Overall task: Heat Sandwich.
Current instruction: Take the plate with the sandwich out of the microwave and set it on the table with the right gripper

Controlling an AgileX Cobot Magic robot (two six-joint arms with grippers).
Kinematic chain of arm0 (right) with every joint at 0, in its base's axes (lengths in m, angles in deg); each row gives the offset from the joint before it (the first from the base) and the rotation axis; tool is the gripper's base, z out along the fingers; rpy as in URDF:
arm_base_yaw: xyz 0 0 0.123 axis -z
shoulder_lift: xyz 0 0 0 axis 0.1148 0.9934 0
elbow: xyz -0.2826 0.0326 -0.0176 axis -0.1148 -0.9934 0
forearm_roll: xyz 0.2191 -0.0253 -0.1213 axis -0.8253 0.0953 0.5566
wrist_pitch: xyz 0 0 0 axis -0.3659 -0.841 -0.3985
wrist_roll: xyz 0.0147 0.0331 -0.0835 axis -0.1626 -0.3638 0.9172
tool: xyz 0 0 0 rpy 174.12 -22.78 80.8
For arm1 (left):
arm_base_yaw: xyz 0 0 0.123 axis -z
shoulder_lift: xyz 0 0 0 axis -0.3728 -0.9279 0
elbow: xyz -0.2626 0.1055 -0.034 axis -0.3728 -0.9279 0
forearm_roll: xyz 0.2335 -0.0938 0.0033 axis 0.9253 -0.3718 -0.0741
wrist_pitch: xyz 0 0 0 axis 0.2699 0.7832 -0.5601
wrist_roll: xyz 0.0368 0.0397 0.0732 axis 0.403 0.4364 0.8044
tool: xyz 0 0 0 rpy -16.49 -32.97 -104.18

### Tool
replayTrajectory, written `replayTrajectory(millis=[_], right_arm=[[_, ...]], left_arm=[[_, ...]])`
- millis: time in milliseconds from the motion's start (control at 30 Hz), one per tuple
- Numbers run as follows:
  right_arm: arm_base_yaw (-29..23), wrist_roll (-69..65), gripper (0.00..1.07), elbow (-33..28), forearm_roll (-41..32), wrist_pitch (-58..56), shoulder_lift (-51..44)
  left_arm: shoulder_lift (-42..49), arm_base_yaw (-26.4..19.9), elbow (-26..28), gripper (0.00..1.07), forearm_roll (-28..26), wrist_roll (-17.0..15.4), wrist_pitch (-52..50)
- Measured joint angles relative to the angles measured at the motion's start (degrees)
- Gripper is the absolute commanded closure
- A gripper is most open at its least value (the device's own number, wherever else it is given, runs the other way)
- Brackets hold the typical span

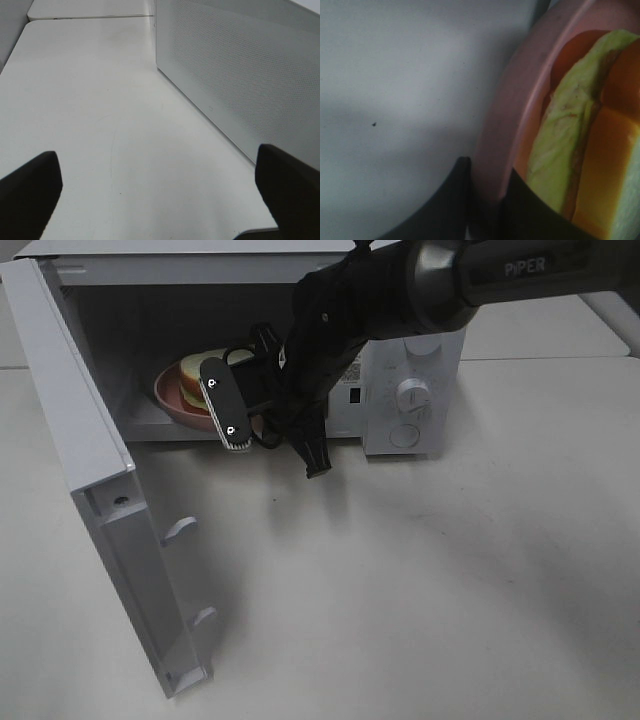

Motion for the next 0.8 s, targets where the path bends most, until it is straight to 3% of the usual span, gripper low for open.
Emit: replayTrajectory(millis=[800], right_arm=[[-0.52, 4.98, 1.07, -27.27, -0.46, 18.85, -17.53]], left_arm=[[0.0, 0.0, 0.0, 0.03, 0.0, 0.0, 0.0]])
